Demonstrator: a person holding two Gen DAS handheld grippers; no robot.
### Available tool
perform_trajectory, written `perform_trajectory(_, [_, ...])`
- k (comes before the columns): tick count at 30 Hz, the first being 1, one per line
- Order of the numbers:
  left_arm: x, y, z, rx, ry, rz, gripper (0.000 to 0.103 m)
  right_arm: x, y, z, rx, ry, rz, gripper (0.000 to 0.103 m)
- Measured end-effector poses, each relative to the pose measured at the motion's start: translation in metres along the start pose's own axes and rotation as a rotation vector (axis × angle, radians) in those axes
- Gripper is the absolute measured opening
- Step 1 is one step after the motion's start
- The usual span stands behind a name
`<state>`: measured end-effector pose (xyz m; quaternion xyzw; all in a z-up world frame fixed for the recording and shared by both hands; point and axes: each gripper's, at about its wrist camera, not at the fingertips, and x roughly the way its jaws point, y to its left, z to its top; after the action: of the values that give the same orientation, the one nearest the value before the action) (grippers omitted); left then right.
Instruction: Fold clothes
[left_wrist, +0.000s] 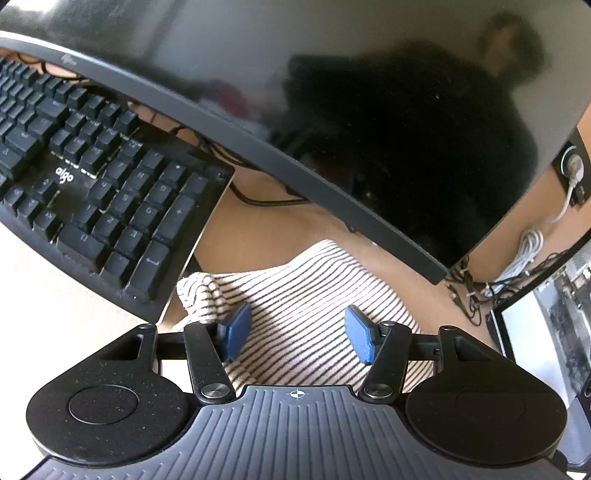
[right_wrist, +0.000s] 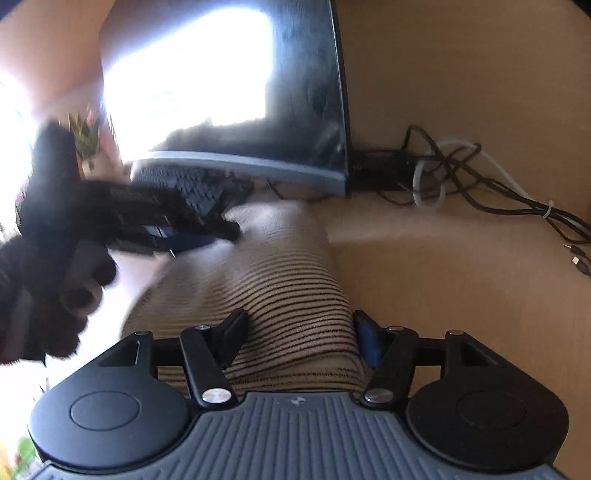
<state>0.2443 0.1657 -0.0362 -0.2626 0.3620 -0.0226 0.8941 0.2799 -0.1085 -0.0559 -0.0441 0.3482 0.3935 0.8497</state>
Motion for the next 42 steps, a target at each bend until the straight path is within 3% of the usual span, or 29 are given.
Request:
perform_trajectory(5, [-0.028, -0.010, 0.003, -0.011, -0.031, 0.032, 0.062, -0.004, -0.002, -0.001, 0.005, 0.014, 0.008, 0.067])
perform_trajectory(7, [-0.051, -0.016, 0.001, -0.011, -0.059, 0.046, 0.070, -0.011, -0.002, 0.003, 0.001, -0.004, 0.005, 0.070])
perform_trajectory(10, [-0.078, -0.019, -0.011, -0.023, -0.063, 0.046, 0.082, -0.022, -0.009, 0.013, 0.050, -0.055, 0.033, 0.085])
perform_trajectory(14, [-0.074, -0.011, -0.031, -0.055, 0.002, 0.028, 0.082, -0.015, -0.014, 0.020, 0.130, -0.057, 0.072, 0.088])
perform_trajectory(21, [-0.053, 0.004, -0.062, -0.128, 0.119, -0.034, 0.075, 0.016, -0.008, 0.000, 0.205, 0.048, 0.051, 0.093])
perform_trajectory(23, [-0.045, 0.003, -0.063, -0.147, 0.131, -0.072, 0.068, 0.018, -0.007, 0.001, 0.217, 0.057, 0.074, 0.087])
perform_trajectory(24, [-0.042, 0.000, -0.062, -0.143, 0.134, -0.086, 0.060, 0.014, -0.004, 0.005, 0.196, 0.048, 0.076, 0.084])
perform_trajectory(26, [-0.038, -0.005, -0.060, -0.132, 0.134, -0.111, 0.061, 0.003, 0.001, 0.013, 0.161, 0.022, 0.083, 0.059])
perform_trajectory(28, [-0.038, -0.012, -0.056, -0.109, 0.119, -0.125, 0.061, -0.011, 0.000, 0.023, 0.174, -0.011, 0.116, 0.053])
perform_trajectory(31, [-0.036, -0.014, -0.054, -0.109, 0.113, -0.126, 0.061, -0.018, -0.002, 0.030, 0.145, -0.029, 0.098, 0.052])
perform_trajectory(36, [-0.037, -0.013, -0.057, -0.100, 0.108, -0.075, 0.060, 0.003, -0.009, 0.012, 0.102, 0.051, 0.014, 0.057])
perform_trajectory(37, [-0.042, -0.014, -0.054, -0.096, 0.097, -0.071, 0.060, 0.003, -0.010, 0.009, 0.088, 0.046, 0.003, 0.063])
perform_trajectory(40, [-0.064, -0.023, -0.039, -0.020, 0.030, -0.059, 0.062, -0.011, -0.003, 0.010, 0.032, 0.012, -0.030, 0.066])
perform_trajectory(42, [-0.078, -0.033, -0.024, 0.036, -0.042, -0.049, 0.062, -0.026, 0.011, 0.014, -0.080, -0.050, -0.065, 0.068])
